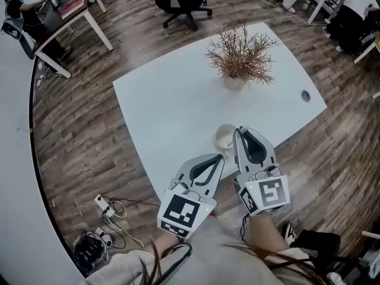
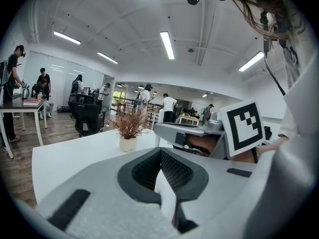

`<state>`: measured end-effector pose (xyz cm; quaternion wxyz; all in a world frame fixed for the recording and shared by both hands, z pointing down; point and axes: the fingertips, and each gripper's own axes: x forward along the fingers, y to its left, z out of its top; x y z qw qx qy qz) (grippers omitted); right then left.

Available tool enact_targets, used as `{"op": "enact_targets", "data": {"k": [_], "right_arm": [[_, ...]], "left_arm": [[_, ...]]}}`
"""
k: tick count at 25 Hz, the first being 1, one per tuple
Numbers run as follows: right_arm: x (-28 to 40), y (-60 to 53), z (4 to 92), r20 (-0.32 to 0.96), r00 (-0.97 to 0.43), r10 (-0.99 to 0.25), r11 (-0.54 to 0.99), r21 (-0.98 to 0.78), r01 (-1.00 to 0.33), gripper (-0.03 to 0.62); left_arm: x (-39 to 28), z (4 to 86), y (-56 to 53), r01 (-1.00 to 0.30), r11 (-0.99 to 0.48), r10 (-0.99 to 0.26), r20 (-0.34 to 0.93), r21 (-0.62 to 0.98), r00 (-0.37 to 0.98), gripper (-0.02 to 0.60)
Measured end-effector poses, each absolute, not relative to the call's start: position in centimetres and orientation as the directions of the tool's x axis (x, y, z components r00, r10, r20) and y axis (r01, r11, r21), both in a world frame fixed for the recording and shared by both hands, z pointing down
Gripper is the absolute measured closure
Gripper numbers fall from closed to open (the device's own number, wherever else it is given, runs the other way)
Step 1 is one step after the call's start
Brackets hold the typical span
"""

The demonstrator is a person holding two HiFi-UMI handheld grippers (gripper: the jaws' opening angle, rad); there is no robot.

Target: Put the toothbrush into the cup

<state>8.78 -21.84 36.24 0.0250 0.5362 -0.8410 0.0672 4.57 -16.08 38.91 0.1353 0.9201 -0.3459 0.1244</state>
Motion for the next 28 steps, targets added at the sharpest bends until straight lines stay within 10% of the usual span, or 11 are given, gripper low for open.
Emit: {"op": "enact_targets", "data": {"k": [28], "right_arm": [[8.4, -24.9, 45.5, 0.331, -0.429, -0.840, 0.405, -0.144, -0.903, 0.543]], "left_arm": [[3.9, 40.0, -16.4, -0.675, -0.715, -0.598, 0.340, 0.184, 0.726, 0.574]]}}
